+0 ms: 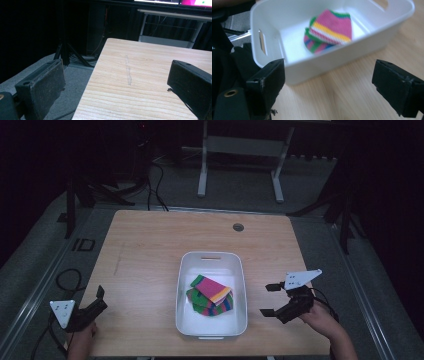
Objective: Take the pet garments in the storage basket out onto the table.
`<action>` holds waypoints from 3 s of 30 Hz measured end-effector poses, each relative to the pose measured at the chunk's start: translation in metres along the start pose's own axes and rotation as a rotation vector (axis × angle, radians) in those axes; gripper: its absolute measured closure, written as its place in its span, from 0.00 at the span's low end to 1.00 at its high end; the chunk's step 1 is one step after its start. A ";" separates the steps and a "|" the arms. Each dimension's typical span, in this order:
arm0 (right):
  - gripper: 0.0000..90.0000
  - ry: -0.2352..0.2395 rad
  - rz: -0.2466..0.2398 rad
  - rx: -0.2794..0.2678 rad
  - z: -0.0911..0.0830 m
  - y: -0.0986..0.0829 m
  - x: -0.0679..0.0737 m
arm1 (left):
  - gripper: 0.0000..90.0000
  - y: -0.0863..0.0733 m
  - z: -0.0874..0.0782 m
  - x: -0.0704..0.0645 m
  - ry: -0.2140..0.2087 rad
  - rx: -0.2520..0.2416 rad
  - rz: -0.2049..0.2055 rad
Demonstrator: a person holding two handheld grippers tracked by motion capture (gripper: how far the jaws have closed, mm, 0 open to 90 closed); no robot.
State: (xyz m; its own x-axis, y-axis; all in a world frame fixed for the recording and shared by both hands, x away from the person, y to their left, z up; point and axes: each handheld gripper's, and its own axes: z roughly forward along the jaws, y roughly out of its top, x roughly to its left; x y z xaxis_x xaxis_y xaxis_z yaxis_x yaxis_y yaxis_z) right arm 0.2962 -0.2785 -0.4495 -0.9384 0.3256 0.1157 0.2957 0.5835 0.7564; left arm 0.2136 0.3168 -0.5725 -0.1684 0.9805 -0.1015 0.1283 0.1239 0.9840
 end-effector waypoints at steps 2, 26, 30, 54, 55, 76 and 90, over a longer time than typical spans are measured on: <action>0.12 0.024 -0.011 -0.001 0.002 0.009 0.004 | 0.02 0.000 0.000 0.000 -0.001 0.000 0.000; 0.14 0.110 -0.130 0.123 0.092 0.089 0.016 | 0.02 0.000 0.000 0.001 -0.012 0.001 -0.003; 0.14 0.111 -0.139 0.151 0.109 0.100 0.017 | 0.02 0.000 0.000 0.001 -0.019 0.000 0.001; 0.15 0.023 -0.134 0.472 0.206 0.105 0.012 | 0.02 0.000 0.000 0.001 -0.028 0.000 -0.005; 0.15 0.018 -0.141 0.497 0.210 0.103 0.012 | 0.02 0.000 0.000 0.001 -0.028 -0.001 -0.005; 0.74 -0.088 -0.242 0.607 0.213 0.103 0.023 | 0.02 0.000 0.001 0.002 -0.028 0.001 -0.005; 0.74 -0.140 -0.218 0.328 0.138 0.147 0.025 | 0.02 0.000 0.001 0.002 -0.025 0.002 -0.005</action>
State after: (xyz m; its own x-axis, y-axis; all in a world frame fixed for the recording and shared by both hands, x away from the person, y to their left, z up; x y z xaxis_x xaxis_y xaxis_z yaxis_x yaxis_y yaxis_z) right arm 0.3410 -0.0819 -0.4247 -0.9586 0.2531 -0.1303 0.1554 0.8488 0.5053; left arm 0.2139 0.3185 -0.5726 -0.1441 0.9834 -0.1102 0.1291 0.1291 0.9832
